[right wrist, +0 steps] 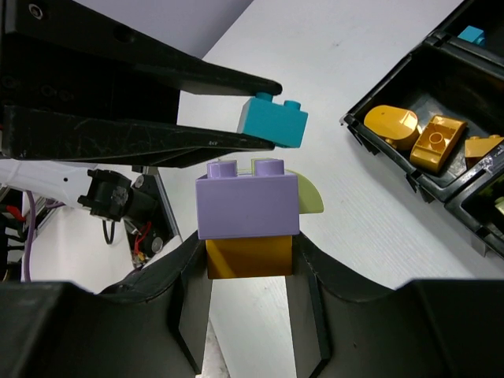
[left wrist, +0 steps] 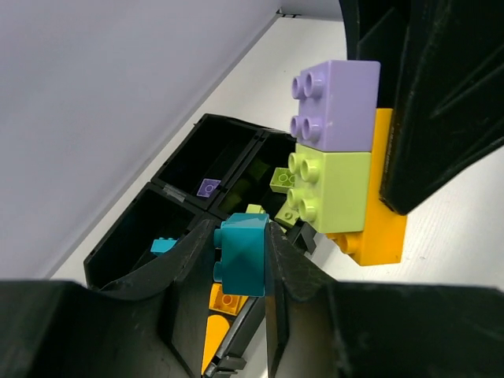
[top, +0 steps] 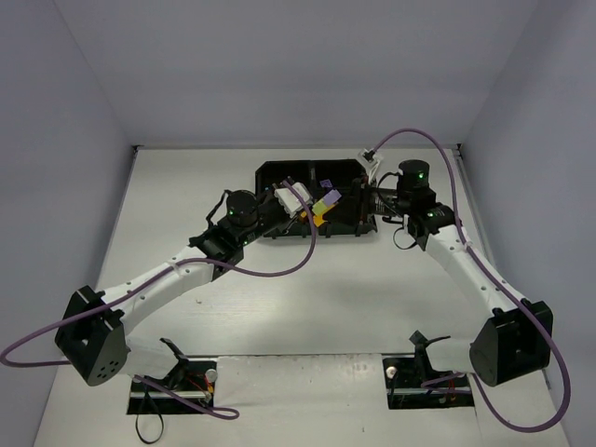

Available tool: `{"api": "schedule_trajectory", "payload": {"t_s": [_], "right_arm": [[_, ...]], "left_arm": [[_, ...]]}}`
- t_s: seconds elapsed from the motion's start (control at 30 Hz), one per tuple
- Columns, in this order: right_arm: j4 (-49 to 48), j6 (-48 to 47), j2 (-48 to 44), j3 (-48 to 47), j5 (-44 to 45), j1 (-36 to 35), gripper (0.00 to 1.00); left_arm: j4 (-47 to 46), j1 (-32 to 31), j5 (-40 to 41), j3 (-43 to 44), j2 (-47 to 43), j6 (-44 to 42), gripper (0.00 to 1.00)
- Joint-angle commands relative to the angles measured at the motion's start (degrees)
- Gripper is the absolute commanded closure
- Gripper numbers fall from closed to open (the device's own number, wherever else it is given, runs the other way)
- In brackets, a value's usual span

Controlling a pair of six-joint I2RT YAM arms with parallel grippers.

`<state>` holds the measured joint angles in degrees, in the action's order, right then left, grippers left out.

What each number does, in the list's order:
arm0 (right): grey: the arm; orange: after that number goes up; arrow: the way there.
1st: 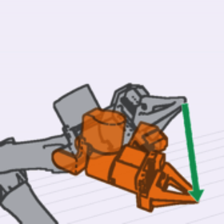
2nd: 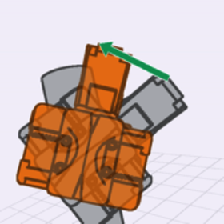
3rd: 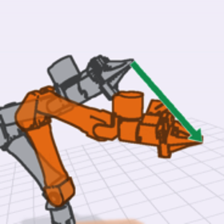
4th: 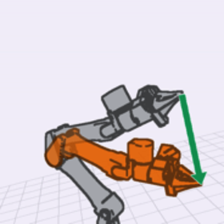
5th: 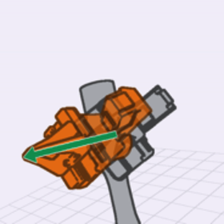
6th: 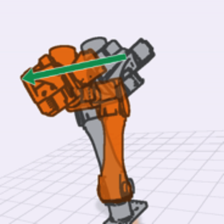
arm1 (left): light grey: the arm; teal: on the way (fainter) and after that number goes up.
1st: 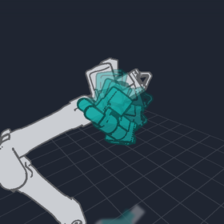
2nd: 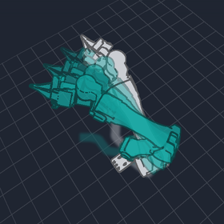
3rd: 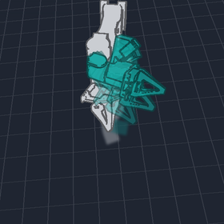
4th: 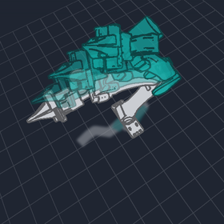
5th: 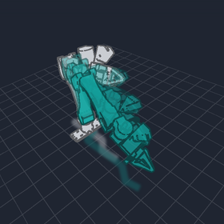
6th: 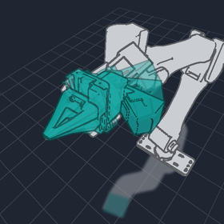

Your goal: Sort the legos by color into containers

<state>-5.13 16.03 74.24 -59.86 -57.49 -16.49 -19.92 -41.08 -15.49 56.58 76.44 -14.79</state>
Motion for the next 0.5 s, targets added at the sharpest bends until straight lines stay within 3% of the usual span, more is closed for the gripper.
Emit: {"api": "schedule_trajectory", "payload": {"t_s": [0.0, 0.27, 0.47], "right_arm": [[-3.3, -0.7, -2.8, 0.3, -1.4, 0.1, 1.0], [-2.4, -2.7, -4.5, 2.1, 1.2, 2.0, 1.0], [-0.7, -5.5, -6.4, 3.7, 3.7, 2.3, 1.0]], "left_arm": [[-4.8, 0.2, 1.1, 3.2, -0.4, -1.6, 0.8], [-4.4, 2.1, 3.6, 2.1, 2.0, -1.5, 0.81], [-2.1, 9.8, 2.0, 9.7, 10.2, 2.3, 0.81]]}}
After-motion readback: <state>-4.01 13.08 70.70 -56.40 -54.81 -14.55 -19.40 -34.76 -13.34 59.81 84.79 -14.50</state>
